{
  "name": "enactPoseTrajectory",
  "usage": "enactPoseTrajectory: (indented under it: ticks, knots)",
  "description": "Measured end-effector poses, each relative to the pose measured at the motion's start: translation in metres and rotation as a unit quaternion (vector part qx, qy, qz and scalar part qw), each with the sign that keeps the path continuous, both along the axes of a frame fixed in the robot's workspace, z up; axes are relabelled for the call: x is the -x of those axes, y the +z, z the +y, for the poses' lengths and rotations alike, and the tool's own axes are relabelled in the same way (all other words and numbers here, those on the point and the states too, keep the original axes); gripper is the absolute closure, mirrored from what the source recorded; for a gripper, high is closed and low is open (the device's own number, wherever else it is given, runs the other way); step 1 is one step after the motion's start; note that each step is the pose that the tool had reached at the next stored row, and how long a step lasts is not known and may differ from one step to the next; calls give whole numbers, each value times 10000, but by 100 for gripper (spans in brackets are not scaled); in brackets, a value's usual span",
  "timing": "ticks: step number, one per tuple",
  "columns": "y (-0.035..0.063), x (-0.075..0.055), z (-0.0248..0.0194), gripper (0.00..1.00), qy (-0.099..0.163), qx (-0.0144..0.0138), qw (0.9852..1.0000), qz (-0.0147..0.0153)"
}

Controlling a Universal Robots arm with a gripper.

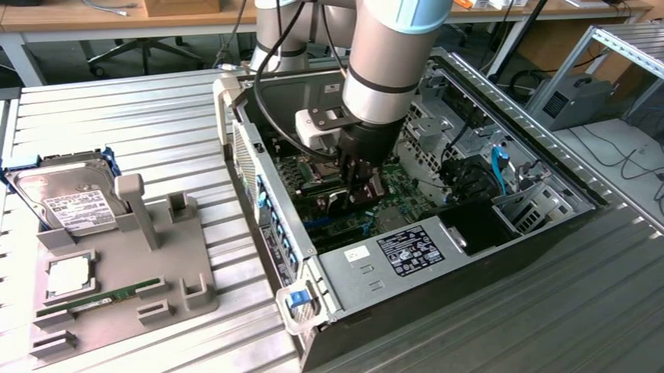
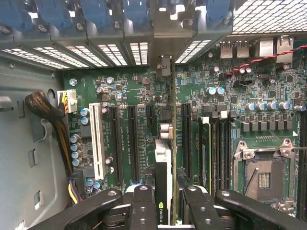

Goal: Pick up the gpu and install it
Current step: 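Insert the gpu into the slot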

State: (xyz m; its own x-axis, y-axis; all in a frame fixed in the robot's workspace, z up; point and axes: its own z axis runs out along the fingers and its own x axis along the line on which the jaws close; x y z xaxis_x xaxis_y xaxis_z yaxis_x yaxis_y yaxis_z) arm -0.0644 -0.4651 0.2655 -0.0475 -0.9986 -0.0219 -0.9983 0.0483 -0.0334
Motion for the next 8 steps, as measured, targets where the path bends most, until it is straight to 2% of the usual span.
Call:
enactPoseTrajectory:
  ticks: [8]
  knots:
    - [0,1,0,73,-1,0,10000,0]
